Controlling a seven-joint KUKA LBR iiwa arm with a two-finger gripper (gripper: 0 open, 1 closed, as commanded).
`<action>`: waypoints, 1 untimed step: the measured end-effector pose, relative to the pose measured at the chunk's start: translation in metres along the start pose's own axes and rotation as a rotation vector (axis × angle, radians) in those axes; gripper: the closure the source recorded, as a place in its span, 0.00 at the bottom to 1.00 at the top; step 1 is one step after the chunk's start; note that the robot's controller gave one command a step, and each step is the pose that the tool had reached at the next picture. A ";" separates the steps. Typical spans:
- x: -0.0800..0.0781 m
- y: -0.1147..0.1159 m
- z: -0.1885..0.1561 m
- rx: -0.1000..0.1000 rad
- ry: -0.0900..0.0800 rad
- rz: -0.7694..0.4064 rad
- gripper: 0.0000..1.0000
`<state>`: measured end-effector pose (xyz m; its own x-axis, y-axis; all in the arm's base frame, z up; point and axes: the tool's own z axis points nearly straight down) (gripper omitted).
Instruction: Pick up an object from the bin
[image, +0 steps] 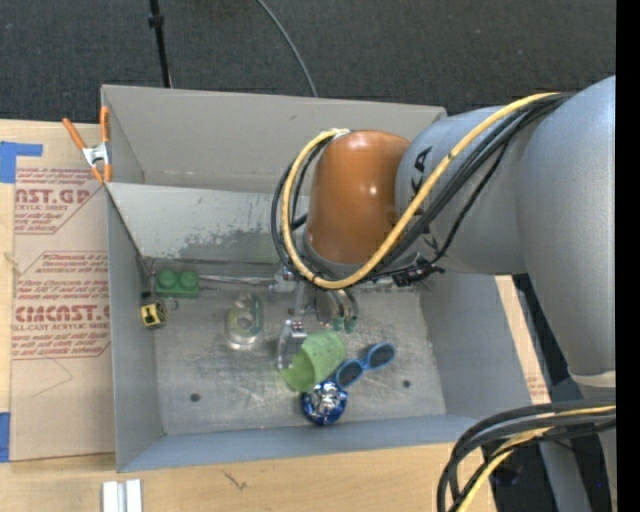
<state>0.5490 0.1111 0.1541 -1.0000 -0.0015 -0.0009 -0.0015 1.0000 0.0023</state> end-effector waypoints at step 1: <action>0.060 -0.070 0.071 0.003 0.003 -0.210 0.00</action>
Offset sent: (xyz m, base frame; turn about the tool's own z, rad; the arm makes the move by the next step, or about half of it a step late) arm -0.0593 -0.0680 -0.0694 -0.2120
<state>0.4889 0.0417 0.0830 -0.9778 -0.2095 0.0021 -0.2095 0.9778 -0.0011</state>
